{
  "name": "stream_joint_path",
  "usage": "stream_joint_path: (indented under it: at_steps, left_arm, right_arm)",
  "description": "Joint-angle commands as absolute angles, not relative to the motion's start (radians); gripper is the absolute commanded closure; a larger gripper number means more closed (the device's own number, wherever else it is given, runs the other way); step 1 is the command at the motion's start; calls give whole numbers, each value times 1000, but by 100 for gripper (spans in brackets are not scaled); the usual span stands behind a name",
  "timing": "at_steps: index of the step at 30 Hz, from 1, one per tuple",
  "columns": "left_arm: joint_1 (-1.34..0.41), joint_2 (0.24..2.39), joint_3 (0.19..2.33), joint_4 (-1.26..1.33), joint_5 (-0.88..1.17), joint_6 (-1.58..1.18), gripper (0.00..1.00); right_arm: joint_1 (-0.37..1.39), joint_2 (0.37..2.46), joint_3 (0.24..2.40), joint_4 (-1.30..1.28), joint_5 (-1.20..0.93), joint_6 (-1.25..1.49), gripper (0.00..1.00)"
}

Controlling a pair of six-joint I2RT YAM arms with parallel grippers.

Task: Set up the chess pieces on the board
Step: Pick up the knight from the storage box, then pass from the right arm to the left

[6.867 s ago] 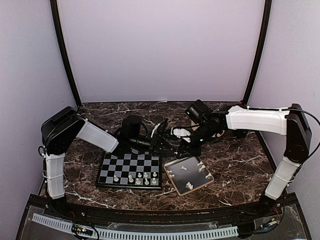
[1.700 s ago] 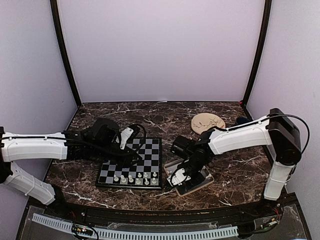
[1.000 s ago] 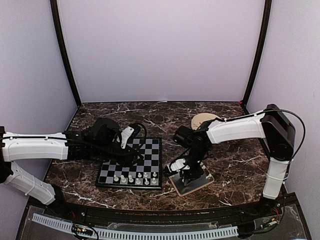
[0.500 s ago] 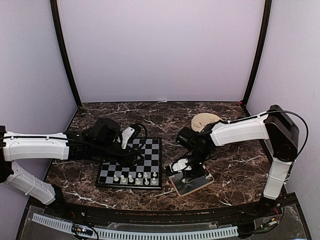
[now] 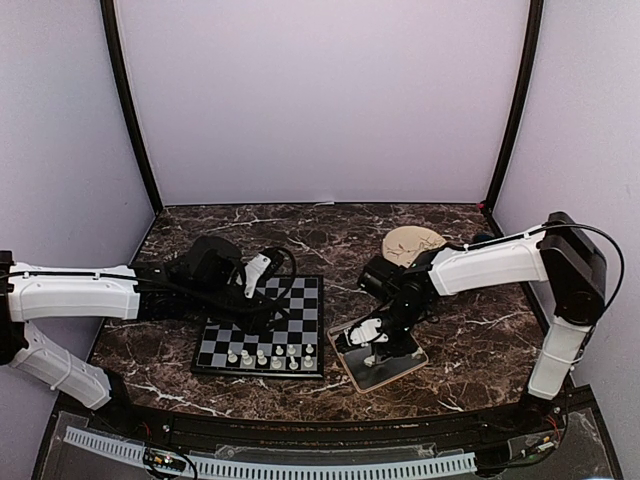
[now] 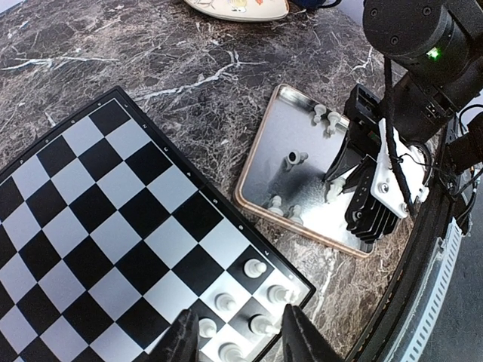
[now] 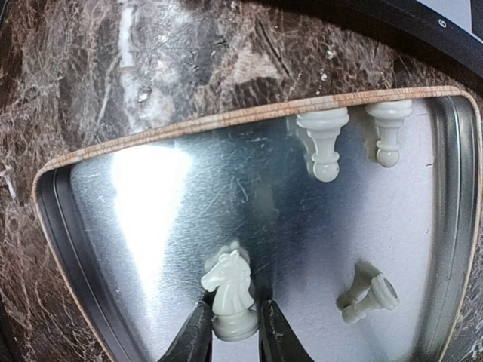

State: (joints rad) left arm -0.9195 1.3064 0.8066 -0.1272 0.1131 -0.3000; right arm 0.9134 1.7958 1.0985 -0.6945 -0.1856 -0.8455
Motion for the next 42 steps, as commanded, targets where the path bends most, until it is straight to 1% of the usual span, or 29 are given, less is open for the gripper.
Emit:
stream_joint_path:
  at_steps: [1,5,10,12,16,21,24,29,38,42]
  left_arm:
    - [-923,1310,799,-101,119,-299,60]
    - [-923,1315,800,-70,115,-299,60]
    - [-906,1345,792,54,153,-332,58]
    - [-862,1367,781,135,220,-408,57]
    - [-766,1431,761,346,409,-591,56]
    - [-725,1589,839,506,629,-777,59]
    - [-724,1663,842,652,698,-884,60]
    - [-725,1756,847,780,762,-979,61]
    - [-724,1861,874,931,793,-1097,59]
    - [-726,1908,903,960,801,-1136,62]
  right_arm:
    - [911,1772,1076,-666,-173,-825,81]
    - [905,1730,1072,-656,-196,-800,89]
    - [838,1669,1127,-651,-320,-712,92]
    - [808,1641,1144,-619,-352,-658,92]
    - [770,1608,1190,-558,-373,-558,92]
    - [745,1645,1263,-543,-380,-494,92]
    - [742,1677,1304,-538,-372,-468,92]
    - [742,1711,1343,-535,-365,-452,91]
    - [744,1737,1353,-543,-387,-454,90]
    - [746,1736,1358,-543,-397,-454,88]
